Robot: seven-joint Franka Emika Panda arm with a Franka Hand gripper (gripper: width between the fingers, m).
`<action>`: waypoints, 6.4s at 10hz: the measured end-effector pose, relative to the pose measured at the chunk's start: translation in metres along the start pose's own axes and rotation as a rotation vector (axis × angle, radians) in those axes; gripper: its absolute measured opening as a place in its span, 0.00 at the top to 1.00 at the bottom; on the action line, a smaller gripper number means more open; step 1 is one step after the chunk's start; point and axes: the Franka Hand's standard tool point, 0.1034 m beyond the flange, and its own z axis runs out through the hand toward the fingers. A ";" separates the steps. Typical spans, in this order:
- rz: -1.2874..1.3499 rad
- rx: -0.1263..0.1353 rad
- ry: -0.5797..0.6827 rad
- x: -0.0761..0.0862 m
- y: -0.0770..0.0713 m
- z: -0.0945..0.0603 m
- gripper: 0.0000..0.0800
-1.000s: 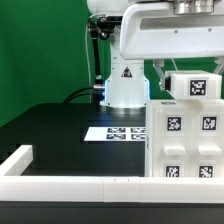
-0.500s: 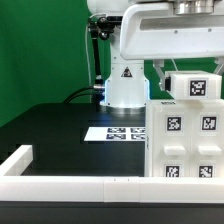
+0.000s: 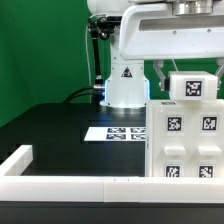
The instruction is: Assemble cabinet
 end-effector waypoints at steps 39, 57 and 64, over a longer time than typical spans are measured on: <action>-0.610 0.021 -0.039 -0.008 -0.036 -0.033 0.19; -1.319 -0.038 -0.060 -0.001 -0.015 -0.010 0.31; -0.506 -0.047 -0.049 -0.003 -0.011 -0.010 0.31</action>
Offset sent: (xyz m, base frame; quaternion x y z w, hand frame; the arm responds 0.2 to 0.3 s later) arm 0.0000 0.0000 0.0000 0.0000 0.0000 0.1296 0.9916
